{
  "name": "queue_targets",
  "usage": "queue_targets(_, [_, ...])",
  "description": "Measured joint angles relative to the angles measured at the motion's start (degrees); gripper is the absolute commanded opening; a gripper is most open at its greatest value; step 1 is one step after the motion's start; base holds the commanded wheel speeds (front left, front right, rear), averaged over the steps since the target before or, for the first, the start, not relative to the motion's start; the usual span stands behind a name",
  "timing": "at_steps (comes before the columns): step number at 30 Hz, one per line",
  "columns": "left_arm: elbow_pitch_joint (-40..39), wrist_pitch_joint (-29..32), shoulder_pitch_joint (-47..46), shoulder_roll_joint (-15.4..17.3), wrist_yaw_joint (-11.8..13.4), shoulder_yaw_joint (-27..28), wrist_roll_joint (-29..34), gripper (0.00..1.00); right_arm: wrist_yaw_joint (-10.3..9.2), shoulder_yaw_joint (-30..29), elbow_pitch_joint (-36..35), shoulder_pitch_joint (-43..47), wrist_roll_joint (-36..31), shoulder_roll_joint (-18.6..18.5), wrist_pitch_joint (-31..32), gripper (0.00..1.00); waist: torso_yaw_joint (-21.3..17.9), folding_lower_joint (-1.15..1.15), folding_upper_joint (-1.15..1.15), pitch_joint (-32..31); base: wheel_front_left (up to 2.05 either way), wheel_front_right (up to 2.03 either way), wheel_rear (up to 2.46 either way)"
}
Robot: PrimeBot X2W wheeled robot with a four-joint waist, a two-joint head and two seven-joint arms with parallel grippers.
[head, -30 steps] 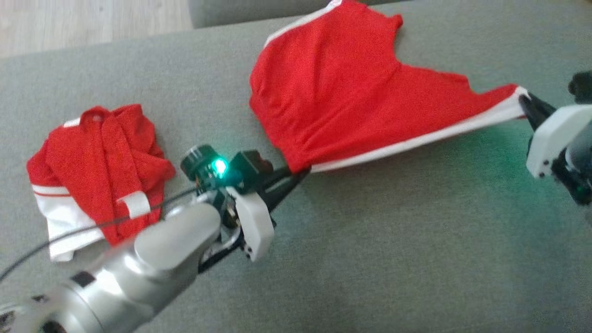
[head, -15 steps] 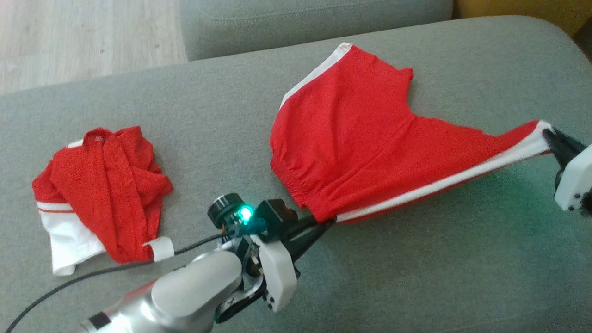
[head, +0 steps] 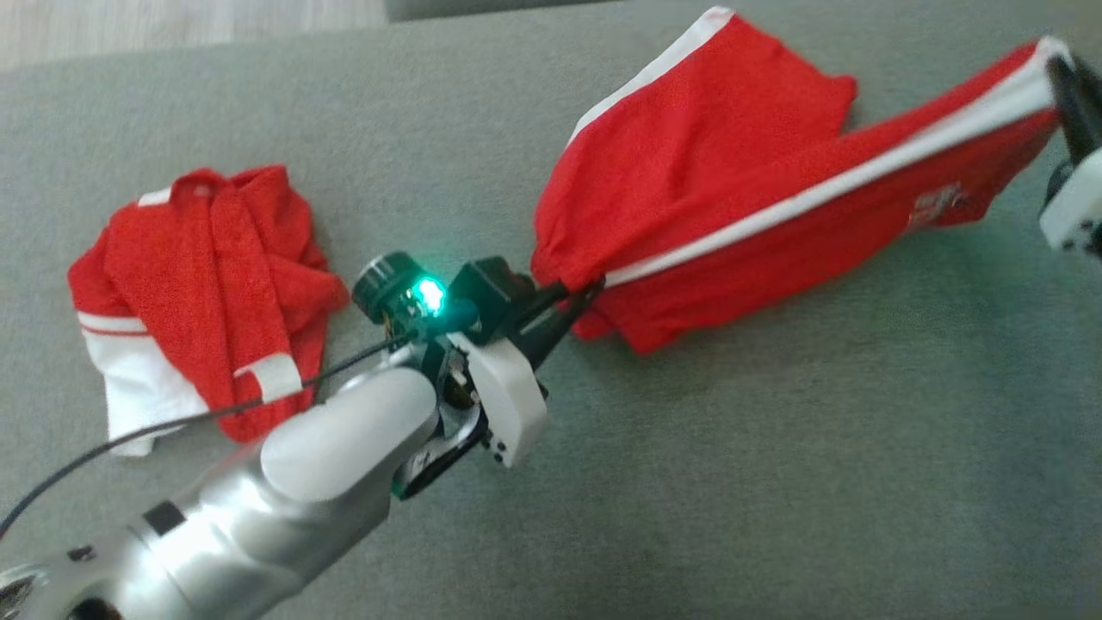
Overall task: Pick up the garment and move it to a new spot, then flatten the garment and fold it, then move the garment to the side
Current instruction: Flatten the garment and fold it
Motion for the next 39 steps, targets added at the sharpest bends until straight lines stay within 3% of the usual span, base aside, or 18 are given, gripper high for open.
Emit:
queue_targets(10, [3.14,-0.38,-4.67,-3.39,0.8,1.91,0.52,0.0,0.0,-3.01,4.05,-9.59,-5.58,3.39,0.14,0.0,5.33,0.0,0.0,5.97,0.0,0.0,0.0])
queue_targets(25, [8.03,-3.14,-10.68,-8.38,0.07,3.44,1.29,0.0,0.0,1.52,14.44,-22.28,-9.1,3.74,-0.04,0.0,12.69,0.0,0.0,15.12,0.0,0.0,0.0])
queue_targets(39, [10.58,-3.89,-12.68,-11.16,-1.43,2.29,1.45,0.0,0.0,4.74,21.09,-27.12,-8.78,2.98,-3.35,0.0,14.88,-0.02,0.0,18.04,0.0,0.0,0.0])
